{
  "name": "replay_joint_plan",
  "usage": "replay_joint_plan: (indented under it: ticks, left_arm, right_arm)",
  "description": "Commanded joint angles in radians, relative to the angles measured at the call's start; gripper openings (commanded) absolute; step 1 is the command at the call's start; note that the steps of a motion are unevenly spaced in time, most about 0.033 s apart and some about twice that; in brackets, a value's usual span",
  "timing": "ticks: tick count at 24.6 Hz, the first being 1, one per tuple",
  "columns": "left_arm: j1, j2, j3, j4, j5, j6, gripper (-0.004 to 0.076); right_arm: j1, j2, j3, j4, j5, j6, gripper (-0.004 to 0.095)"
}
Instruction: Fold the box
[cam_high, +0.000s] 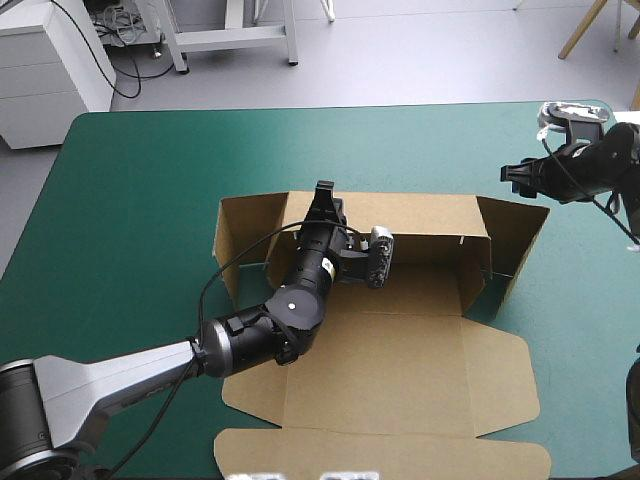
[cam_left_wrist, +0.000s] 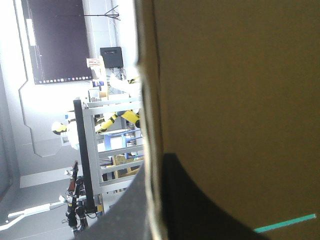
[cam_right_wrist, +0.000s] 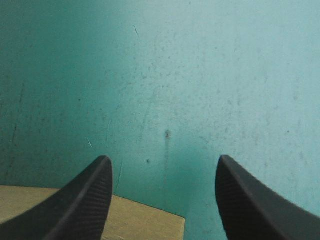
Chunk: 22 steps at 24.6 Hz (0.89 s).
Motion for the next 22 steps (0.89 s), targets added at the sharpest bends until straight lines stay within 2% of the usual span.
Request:
replay_joint_plan:
  ticks: [1,7,17,22]
  left_arm:
    - [-0.01,-0.043,-0.022,0.03,0.013,-0.025,-0.001]
    - [-0.01,-0.043,-0.022,0.029,0.019,-0.079,-0.001]
    - [-0.01,-0.043,-0.022,0.027,0.017,-0.079,-0.001]
    - [-0.01,-0.043,-0.022,0.027,0.014,-0.047,-0.001]
  right_arm:
    - [0.001,-0.033,-0.039,0.003,0.004,-0.07,0.0522]
    - [0.001,-0.038,-0.033,0.008,0.225,-0.154,0.0522]
    - [0.001,-0.135,0.17,0.081,0.223,-0.202,0.0508]
    - [0.001,-0.185,0.26,0.191,0.223,-0.259,0.0484]
